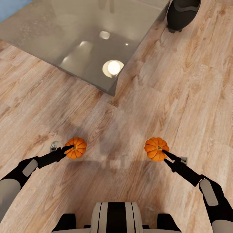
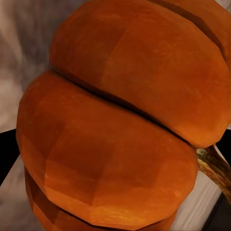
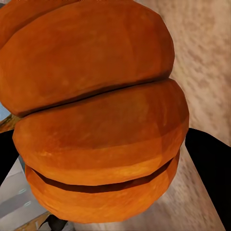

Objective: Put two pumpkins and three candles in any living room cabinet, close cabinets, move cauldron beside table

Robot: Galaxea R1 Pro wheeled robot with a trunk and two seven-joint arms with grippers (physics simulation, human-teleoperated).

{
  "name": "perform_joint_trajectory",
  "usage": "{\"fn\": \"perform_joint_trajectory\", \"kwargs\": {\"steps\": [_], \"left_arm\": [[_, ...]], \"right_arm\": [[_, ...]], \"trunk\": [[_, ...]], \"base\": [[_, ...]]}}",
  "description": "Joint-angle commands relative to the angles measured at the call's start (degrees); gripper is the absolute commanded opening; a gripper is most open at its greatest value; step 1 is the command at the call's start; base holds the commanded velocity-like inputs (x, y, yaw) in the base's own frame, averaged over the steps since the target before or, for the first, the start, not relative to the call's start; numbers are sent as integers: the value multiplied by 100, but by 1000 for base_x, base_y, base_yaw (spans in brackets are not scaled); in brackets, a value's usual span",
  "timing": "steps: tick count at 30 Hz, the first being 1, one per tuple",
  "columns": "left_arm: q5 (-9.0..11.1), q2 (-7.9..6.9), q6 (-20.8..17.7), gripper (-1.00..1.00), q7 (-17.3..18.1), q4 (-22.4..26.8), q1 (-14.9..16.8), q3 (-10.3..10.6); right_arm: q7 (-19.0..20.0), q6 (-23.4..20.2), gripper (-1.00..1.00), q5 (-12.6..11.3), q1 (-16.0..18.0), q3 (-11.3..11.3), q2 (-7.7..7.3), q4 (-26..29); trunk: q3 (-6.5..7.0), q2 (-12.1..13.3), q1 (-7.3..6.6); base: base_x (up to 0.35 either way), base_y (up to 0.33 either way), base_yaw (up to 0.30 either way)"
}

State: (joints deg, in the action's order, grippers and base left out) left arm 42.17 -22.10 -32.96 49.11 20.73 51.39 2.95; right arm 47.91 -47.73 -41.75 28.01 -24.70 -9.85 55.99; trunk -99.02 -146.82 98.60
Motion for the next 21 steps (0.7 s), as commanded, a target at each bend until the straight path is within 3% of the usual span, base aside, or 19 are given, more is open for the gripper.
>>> {"fn": "perform_joint_trajectory", "kwargs": {"steps": [1, 14, 15, 21], "left_arm": [[56, -5, -39, 100, 1, -1, 2, 31], [55, -5, -35, 100, 8, 1, 2, 31], [56, -5, -35, -100, 9, 1, 2, 31], [58, -5, -35, -100, 10, 1, 2, 31]], "right_arm": [[8, -32, -100, -9, 3, -8, 1, 0], [8, -31, -100, -9, 3, -8, 1, 0], [8, -32, -100, -9, 3, -8, 1, 0], [8, -33, -100, -9, 3, -8, 1, 0]], "trunk": [[-3, -1, -1], [-3, -1, -1], [-3, -1, -1], [-3, -1, -1]], "base": [[0, -3, 0], [0, 0, 0], [0, 0, 0], [0, 0, 0]]}}
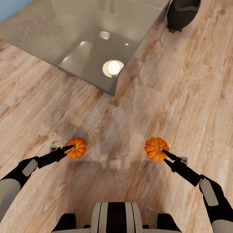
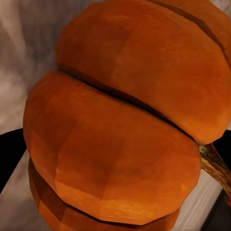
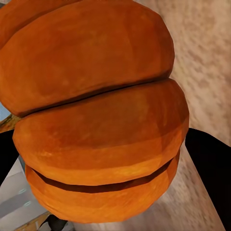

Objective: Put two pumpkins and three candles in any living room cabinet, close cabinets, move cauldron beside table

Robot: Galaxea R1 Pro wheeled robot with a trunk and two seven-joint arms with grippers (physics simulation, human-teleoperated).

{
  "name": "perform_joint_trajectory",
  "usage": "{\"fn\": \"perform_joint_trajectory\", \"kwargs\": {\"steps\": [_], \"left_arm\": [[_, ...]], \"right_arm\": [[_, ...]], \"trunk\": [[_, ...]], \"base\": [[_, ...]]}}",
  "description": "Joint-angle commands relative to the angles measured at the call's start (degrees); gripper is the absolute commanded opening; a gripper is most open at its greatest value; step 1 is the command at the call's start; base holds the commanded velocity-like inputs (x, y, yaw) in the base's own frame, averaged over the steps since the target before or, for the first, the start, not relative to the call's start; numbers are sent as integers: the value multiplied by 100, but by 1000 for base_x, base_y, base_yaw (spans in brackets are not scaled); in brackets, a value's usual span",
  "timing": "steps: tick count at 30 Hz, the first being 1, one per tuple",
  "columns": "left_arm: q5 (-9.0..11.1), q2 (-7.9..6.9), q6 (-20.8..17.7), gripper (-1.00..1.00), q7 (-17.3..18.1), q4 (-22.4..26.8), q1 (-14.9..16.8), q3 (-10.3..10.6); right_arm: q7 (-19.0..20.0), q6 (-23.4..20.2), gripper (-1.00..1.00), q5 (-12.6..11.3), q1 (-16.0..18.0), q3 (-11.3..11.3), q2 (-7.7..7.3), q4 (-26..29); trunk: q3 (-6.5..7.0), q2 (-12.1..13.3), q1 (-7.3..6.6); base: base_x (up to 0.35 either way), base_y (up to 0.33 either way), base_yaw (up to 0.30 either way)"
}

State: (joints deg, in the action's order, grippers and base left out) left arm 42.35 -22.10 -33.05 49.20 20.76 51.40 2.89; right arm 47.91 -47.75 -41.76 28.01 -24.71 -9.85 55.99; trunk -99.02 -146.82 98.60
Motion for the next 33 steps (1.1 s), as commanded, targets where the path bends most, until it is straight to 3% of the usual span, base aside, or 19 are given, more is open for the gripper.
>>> {"fn": "perform_joint_trajectory", "kwargs": {"steps": [1, 33], "left_arm": [[41, -5, -26, -100, 1, -2, 2, 36], [45, -5, -26, -100, 19, -2, 2, 24]], "right_arm": [[8, -32, -100, -8, 3, -8, 1, 0], [8, -32, -100, -8, 3, -8, 1, 0]], "trunk": [[-3, -1, -1], [-3, -1, -1]], "base": [[0, 0, 0], [0, 0, 0]]}}
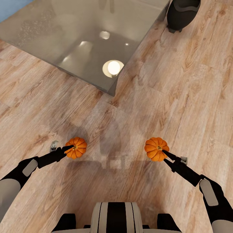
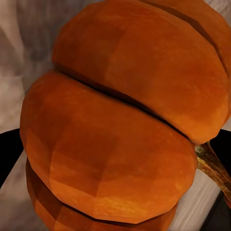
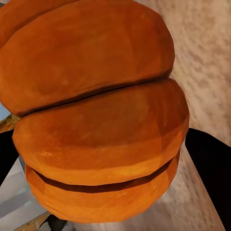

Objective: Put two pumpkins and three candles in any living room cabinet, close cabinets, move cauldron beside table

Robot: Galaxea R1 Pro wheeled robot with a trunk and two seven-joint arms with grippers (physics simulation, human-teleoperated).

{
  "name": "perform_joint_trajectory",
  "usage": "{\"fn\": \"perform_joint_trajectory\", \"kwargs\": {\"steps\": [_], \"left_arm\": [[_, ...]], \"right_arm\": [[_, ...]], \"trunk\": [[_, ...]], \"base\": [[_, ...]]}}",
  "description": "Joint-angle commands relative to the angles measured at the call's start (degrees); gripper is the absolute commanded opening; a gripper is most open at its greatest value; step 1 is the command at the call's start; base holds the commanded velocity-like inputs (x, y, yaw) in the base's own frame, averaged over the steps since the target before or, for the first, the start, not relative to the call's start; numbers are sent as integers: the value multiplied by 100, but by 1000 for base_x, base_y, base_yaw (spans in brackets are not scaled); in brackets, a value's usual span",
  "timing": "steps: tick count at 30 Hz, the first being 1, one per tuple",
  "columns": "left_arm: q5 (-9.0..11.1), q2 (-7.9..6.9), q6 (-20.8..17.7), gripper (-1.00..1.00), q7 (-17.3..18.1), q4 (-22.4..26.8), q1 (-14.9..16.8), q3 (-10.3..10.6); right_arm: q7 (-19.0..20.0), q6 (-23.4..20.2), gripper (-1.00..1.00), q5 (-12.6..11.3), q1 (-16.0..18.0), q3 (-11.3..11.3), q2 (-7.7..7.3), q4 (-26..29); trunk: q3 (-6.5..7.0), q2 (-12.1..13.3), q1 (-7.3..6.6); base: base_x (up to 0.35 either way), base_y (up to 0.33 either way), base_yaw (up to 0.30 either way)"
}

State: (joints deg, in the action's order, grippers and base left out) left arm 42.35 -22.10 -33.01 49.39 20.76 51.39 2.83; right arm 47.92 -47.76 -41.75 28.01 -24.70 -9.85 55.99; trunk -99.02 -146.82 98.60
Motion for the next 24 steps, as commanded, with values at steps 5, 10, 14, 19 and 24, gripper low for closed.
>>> {"fn": "perform_joint_trajectory", "kwargs": {"steps": [5, 10, 14, 19, 24], "left_arm": [[45, -5, -34, -100, 20, -2, 2, 32], [45, -5, -30, -100, 71, -2, 2, 33], [45, -5, -31, -100, 80, -2, 2, 33], [45, -5, -34, -100, 86, -2, 2, 33], [45, -5, -61, -100, 88, -2, 2, 38]], "right_arm": [[7, -32, -100, -9, 3, -8, 1, 0], [7, -32, -100, -12, 3, -8, 1, 0], [7, -32, -100, -13, 3, -8, 1, 0], [7, -32, -100, -15, 3, -8, 1, 0], [7, -32, -100, -15, 3, -8, 1, 0]], "trunk": [[-3, -1, -1], [41, 2, -6], [130, 7, -16], [241, 14, -29], [352, 20, -42]], "base": [[0, 0, 0], [0, 0, 0], [0, 0, 0], [0, 0, 0], [0, 0, 0]]}}
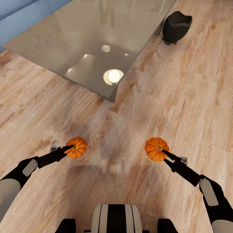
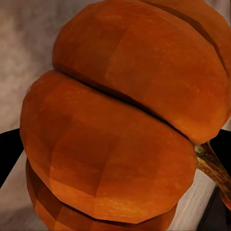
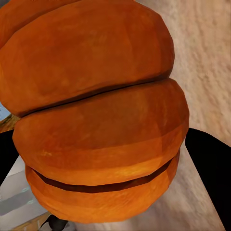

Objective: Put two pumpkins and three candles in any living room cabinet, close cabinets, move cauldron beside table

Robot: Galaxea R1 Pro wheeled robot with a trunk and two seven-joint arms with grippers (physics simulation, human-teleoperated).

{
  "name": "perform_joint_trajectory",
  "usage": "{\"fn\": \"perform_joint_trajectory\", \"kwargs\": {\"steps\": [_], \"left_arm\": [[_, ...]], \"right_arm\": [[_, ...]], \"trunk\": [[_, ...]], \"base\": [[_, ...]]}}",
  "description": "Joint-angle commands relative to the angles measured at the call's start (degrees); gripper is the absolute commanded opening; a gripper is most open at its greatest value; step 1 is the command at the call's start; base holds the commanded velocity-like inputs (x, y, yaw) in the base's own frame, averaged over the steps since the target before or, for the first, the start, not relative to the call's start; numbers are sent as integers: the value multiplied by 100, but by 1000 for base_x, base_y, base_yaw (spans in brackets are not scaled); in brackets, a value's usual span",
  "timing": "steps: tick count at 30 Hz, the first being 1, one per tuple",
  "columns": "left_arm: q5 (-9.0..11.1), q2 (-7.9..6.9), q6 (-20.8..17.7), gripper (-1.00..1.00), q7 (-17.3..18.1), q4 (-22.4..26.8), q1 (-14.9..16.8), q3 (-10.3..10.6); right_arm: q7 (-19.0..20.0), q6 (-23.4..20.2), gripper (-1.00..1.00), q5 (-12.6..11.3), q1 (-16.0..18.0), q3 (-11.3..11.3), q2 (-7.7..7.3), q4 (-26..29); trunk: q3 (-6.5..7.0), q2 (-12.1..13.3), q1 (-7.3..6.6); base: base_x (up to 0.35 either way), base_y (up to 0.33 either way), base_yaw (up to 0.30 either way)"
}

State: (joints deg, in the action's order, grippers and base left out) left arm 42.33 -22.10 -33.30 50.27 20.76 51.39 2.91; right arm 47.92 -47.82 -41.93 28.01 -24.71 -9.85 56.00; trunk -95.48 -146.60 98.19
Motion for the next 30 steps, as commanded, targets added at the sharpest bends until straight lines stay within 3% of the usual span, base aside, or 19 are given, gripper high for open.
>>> {"fn": "perform_joint_trajectory", "kwargs": {"steps": [1, 6, 12, 16, 30], "left_arm": [[47, -5, -40, -100, 2, -2, 2, 31], [45, -10, -177, -100, 46, -2, 5, 28], [47, -9, -900, -100, 56, 79, 9, 32], [47, -6, -1173, -100, 54, 106, 3, 34], [81, -15, -1254, -100, 145, 139, -1, -26]], "right_arm": [[7, -25, -100, 4, 2, -8, 1, -1], [1, -25, -100, 5, 2, -8, -2, -1], [-17, -25, -100, 3, 2, -23, -4, -1], [-19, -25, -100, -3, 2, -67, -7, -8], [-134, -25, -100, 53, 2, -58, -7, -70]], "trunk": [[20, 0, -3], [131, 7, -16], [264, 15, -31], [352, 20, -42], [662, 39, -78]], "base": [[0, 0, 0], [0, 0, 0], [0, 0, 0], [0, 0, 0], [0, 0, 0]]}}
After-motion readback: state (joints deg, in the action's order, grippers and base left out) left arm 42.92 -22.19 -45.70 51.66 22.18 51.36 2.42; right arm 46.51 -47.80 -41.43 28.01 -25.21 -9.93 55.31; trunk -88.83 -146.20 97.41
